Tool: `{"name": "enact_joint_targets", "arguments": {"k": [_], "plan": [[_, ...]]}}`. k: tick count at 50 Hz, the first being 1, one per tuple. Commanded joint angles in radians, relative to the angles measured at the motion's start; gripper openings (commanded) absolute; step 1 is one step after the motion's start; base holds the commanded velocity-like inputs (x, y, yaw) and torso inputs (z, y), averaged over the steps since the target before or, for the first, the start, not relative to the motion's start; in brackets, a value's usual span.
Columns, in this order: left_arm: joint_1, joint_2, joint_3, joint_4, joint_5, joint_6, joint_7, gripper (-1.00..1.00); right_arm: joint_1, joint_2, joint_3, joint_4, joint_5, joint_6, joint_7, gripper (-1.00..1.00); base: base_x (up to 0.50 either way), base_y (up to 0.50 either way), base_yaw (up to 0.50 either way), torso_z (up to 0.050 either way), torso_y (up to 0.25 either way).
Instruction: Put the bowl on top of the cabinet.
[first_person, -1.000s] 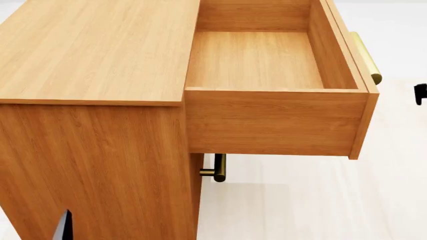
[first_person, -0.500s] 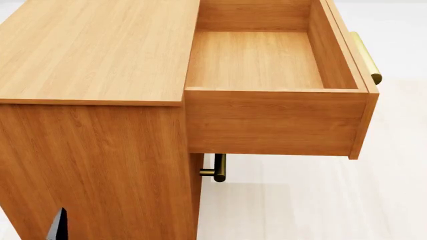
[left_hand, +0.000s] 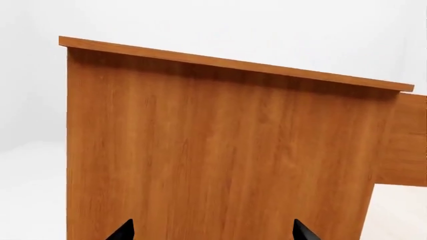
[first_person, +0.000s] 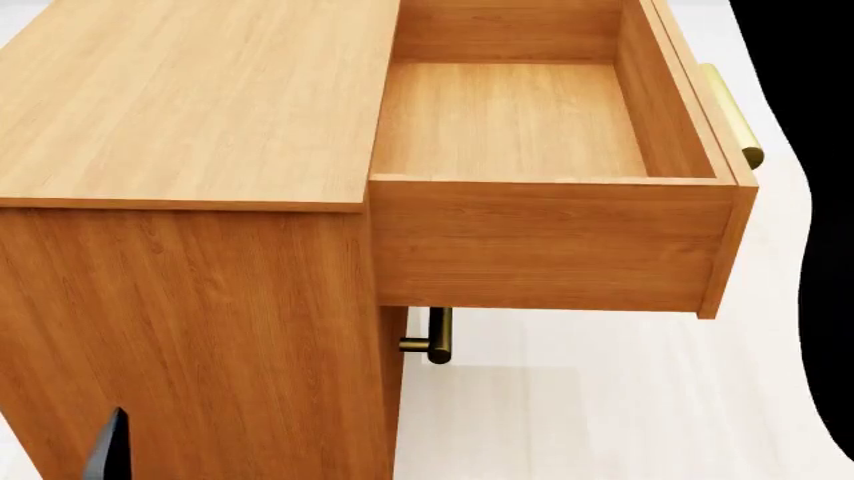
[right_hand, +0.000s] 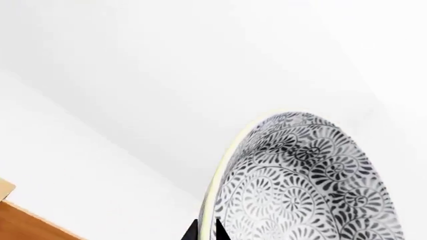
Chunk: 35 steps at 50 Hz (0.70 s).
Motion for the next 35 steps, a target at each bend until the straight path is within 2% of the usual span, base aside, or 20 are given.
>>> {"name": "enact_joint_targets", "arguments": {"k": [1, 11, 26, 35], "plan": [[0.014, -0.014, -0.027, 0.020, -0.032, 0.009, -0.001, 1.00, 0.013, -0.087, -0.106, 0.049, 0.170, -0.148, 0.019, -1.00, 0.00, 0.00, 0.00, 0.000, 0.000], [0.000, -0.023, -0.008, 0.003, -0.022, 0.003, 0.009, 1.00, 0.013, -0.087, -0.306, 0.087, 0.515, -0.294, 0.164, -1.00, 0.00, 0.00, 0.00, 0.000, 0.000], [-0.013, -0.029, 0.026, -0.017, -0.003, -0.004, 0.019, 1.00, 0.010, -0.087, -0.504, 0.013, 0.851, -0.464, 0.275, -1.00, 0.00, 0.00, 0.00, 0.000, 0.001], [-0.036, -0.029, 0.022, -0.050, -0.004, -0.009, 0.016, 1.00, -0.070, -0.087, -0.521, -0.020, 0.955, -0.572, 0.294, -1.00, 0.00, 0.00, 0.00, 0.000, 0.001]]}}
